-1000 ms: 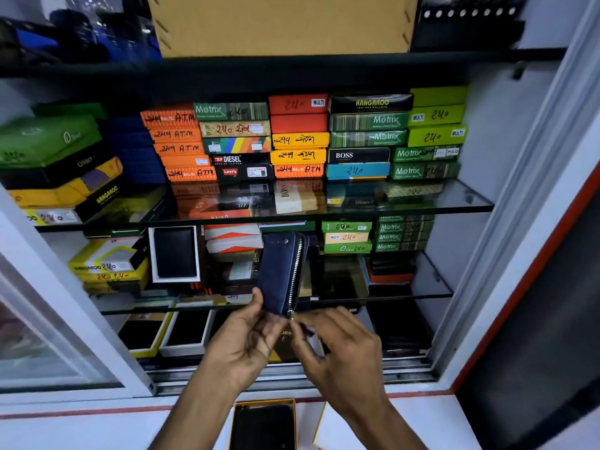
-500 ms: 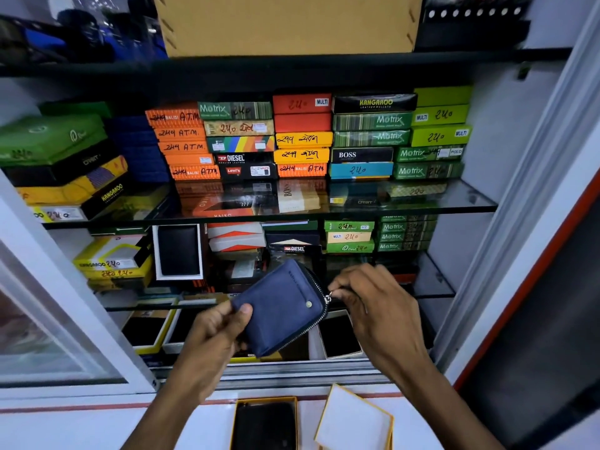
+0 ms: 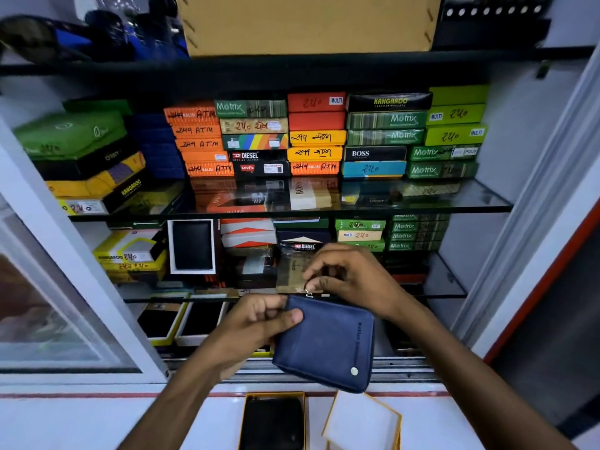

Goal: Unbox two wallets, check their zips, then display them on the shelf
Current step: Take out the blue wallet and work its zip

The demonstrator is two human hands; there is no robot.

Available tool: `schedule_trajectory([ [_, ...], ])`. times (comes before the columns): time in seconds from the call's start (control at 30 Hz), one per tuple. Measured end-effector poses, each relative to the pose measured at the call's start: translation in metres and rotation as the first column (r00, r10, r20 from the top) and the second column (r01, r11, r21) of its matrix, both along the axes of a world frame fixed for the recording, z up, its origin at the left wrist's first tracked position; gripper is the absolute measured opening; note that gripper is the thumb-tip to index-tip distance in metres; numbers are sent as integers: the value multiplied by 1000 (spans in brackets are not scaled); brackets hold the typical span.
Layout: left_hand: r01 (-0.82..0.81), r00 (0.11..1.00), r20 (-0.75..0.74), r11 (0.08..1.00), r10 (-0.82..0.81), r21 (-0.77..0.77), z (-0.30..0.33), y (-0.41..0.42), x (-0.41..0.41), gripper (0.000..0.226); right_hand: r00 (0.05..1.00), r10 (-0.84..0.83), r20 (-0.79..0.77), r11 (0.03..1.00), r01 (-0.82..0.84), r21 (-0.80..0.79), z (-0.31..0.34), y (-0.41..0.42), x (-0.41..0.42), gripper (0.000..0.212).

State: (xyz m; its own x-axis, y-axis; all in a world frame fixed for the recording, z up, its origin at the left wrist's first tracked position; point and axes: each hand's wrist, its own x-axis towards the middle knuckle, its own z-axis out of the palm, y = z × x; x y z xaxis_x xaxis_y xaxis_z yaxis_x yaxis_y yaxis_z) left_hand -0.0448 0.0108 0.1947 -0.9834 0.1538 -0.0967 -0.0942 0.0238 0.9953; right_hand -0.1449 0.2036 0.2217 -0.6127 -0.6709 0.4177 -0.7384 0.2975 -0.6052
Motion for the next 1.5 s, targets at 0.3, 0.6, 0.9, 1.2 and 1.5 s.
schedule_trajectory([
  [0.3,-252,964,114,961,240,109,-19,-1,-1,39,603,-45,797,899,372,-231,-56,47,34,21],
  [0.6,-211,924,-344,973,167,-97,-37,3,6,38,852,-76,518,811,355,-465,-96,71,60,31],
  [0.9,-314,949,-4,946,315,-75,-85,47,-3,35,604,-263,753,752,617,-231,-139,89,75,44],
  [1.2,-220,958,40,819,283,-530,-181,98,-10,19,220,-571,791,594,776,212,-242,112,112,10],
  [1.5,-264,953,-72,690,295,-674,-211,114,-7,27,99,-619,779,525,790,317,-287,111,111,21],
])
